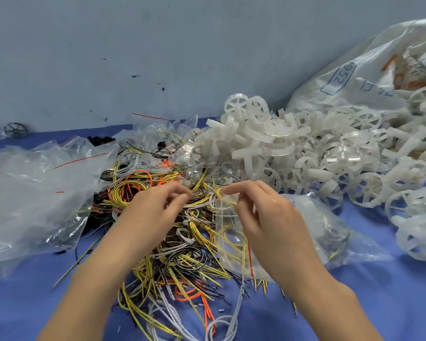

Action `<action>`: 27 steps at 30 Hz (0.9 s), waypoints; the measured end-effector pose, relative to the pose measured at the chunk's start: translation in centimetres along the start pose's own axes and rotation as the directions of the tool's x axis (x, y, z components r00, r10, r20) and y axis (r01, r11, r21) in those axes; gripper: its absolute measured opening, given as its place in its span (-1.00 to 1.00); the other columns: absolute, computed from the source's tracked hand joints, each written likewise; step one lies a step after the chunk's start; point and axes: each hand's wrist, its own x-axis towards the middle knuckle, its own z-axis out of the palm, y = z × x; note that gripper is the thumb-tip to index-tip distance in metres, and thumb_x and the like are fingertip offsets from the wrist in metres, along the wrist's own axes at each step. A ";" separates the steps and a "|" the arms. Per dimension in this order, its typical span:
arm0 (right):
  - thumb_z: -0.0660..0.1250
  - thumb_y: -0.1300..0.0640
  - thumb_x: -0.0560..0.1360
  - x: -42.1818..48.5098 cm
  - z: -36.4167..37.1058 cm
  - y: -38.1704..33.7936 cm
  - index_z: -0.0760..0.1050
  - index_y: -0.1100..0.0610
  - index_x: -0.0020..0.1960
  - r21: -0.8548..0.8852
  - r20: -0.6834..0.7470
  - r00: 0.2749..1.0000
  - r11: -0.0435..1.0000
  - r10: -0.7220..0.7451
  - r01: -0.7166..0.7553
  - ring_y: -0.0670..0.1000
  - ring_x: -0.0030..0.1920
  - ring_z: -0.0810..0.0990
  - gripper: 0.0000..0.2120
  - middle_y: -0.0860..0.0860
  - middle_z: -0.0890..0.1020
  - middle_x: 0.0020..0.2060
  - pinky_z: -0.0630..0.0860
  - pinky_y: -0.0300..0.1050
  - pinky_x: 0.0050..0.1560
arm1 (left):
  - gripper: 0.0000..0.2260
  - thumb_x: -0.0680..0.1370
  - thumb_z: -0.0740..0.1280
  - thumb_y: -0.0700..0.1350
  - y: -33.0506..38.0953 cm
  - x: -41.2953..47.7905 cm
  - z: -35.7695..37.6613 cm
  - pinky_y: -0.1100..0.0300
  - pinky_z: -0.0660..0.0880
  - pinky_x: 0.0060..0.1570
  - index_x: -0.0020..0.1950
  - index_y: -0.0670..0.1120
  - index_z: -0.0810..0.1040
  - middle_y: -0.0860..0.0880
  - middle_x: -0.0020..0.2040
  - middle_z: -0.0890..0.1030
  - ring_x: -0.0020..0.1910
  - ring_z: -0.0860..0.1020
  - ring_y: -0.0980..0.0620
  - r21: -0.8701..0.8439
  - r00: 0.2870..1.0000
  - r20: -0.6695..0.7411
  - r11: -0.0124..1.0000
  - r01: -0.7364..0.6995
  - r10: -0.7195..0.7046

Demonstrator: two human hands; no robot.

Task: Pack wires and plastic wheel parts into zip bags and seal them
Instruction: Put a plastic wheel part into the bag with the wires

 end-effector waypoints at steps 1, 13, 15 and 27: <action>0.07 -0.01 0.59 0.0 0.0 0.1 0.51 -0.17 0.11 0.010 -0.003 1.000 1.000 0.008 -0.008 -0.14 -0.29 0.42 -0.74 -0.21 0.49 -0.12 0.36 -0.15 -0.30 | -0.87 0.62 0.23 0.01 -1.7 0.2 0.1 0.38 0.33 -0.32 0.11 0.19 0.54 0.20 -0.08 0.51 -0.27 0.47 0.28 0.070 0.999 -0.020 0.997 0.026 -0.025; 0.13 0.05 0.60 -0.4 0.2 0.6 0.54 -0.15 0.08 0.062 -0.052 0.997 0.997 0.055 -0.051 -0.13 -0.29 0.47 -0.77 -0.21 0.52 -0.15 0.37 -0.16 -0.32 | -0.87 0.60 0.23 0.08 -4.6 -0.7 0.7 0.14 0.42 0.12 0.13 0.16 0.48 0.15 0.10 0.46 0.15 0.41 0.11 0.243 0.999 0.035 0.970 -0.007 -0.001; 0.14 0.07 0.60 -0.5 0.1 0.6 0.54 -0.14 0.07 0.072 -0.067 0.996 0.996 0.061 -0.056 -0.12 -0.30 0.47 -0.77 -0.19 0.54 -0.14 0.35 -0.16 -0.32 | -0.89 0.59 0.24 0.08 -4.2 -0.8 0.1 0.19 0.42 0.08 0.10 0.16 0.49 0.18 0.09 0.48 0.10 0.44 0.15 0.167 0.998 -0.032 0.985 -0.045 0.051; 0.17 0.11 0.59 -0.1 0.2 0.1 0.57 -0.12 0.06 0.138 -0.126 0.989 0.988 0.082 -0.064 -0.13 -0.23 0.54 -0.77 -0.20 0.58 -0.07 0.49 -0.05 -0.18 | -0.81 0.58 0.22 0.04 4.0 -1.9 4.6 0.11 0.45 -0.10 0.07 -0.01 0.53 0.05 0.03 0.51 -0.01 0.50 -0.02 0.185 0.865 0.049 0.847 -0.499 0.499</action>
